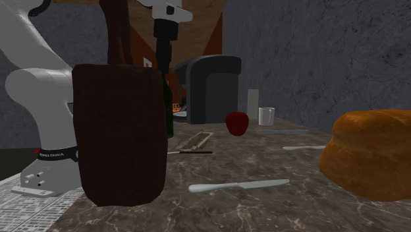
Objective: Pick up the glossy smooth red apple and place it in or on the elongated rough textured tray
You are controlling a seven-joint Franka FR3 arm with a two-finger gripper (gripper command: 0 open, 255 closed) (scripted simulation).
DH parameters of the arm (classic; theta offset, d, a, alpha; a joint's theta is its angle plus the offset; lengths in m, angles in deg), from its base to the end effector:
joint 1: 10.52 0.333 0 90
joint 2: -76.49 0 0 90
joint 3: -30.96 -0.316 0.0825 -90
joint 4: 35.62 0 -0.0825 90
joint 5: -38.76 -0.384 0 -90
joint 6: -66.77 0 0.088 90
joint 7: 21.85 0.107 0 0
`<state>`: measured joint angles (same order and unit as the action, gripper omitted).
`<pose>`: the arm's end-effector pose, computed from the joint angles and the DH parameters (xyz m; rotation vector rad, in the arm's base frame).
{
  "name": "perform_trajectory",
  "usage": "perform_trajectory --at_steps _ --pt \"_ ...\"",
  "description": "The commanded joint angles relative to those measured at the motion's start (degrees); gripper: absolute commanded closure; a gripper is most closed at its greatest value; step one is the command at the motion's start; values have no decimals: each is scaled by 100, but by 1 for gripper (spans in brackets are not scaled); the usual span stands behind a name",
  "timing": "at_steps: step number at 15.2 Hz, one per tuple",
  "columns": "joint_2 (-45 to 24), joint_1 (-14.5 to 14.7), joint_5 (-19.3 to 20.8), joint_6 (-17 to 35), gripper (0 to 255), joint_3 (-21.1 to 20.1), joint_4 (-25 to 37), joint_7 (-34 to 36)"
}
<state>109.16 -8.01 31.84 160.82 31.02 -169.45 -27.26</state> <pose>0.3649 0.0277 0.5338 -3.0071 -0.1827 0.1824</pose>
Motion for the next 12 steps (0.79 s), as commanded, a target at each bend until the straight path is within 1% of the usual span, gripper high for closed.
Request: perform_trajectory --at_steps 1,7,12 --pt "-376 96 -4 327 0 -35 156 -202" --pt "-1459 354 -9 1208 0 -173 643 -752" --pt "-2359 545 18 1787 0 -321 1209 -1159"
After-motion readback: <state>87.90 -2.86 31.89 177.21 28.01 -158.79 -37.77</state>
